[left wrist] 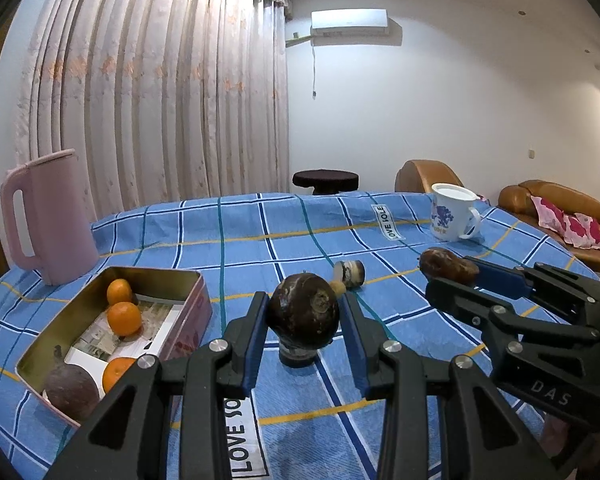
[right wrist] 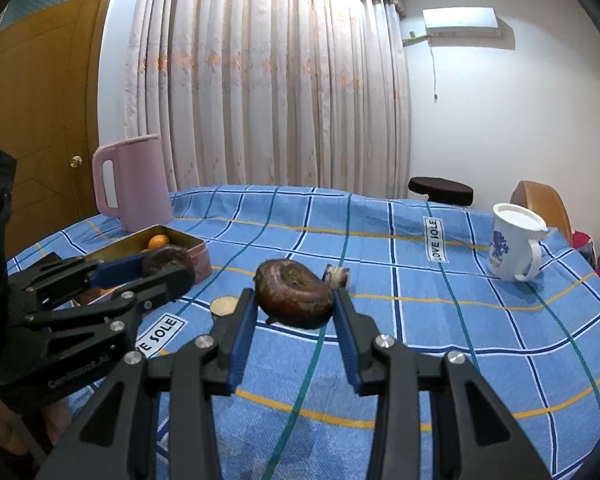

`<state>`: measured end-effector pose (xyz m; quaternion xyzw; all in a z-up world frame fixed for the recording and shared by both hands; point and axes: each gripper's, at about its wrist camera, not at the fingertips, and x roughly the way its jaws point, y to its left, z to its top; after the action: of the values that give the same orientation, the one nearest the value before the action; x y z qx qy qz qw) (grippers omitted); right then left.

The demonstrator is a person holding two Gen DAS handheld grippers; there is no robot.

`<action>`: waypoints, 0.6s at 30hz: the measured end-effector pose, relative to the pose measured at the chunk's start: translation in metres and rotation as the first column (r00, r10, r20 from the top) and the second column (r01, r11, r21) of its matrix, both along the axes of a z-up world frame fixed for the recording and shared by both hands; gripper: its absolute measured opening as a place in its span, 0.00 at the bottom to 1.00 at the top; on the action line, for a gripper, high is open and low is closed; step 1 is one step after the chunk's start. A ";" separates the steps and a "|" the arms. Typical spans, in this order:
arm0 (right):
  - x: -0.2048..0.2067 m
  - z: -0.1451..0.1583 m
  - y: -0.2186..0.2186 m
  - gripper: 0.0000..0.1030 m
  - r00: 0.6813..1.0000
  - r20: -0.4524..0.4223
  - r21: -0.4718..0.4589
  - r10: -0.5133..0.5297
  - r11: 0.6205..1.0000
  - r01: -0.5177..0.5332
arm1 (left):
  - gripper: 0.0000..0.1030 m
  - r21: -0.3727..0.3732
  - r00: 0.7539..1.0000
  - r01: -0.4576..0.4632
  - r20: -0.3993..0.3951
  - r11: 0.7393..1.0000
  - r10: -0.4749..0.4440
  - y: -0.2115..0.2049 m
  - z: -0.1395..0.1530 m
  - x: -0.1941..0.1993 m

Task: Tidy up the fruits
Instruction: 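Carry the dark fruit and brown nut in both tools toward the tin box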

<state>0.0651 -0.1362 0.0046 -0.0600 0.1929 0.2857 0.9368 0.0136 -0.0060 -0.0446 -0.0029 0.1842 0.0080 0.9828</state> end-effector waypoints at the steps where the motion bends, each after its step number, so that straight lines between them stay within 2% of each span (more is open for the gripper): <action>1: -0.001 0.000 0.000 0.40 1.000 0.008 0.002 0.000 1.000 0.000 | 0.37 0.005 1.000 -0.002 0.012 1.000 0.002 -0.001 0.001 -0.002; 8: -0.015 0.006 -0.003 0.40 0.996 0.083 0.013 0.011 1.000 -0.013 | 0.37 0.041 0.998 -0.007 0.055 0.999 0.005 -0.007 0.004 -0.012; 18: -0.009 0.006 0.005 0.40 0.998 0.056 -0.005 0.022 1.000 -0.022 | 0.37 0.015 0.999 -0.029 0.036 0.999 0.028 0.014 0.012 -0.011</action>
<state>0.0558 -0.1312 0.0102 -0.0722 0.1668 0.2937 0.9385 0.0025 0.0078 -0.0329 0.0021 0.1664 0.0235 0.9858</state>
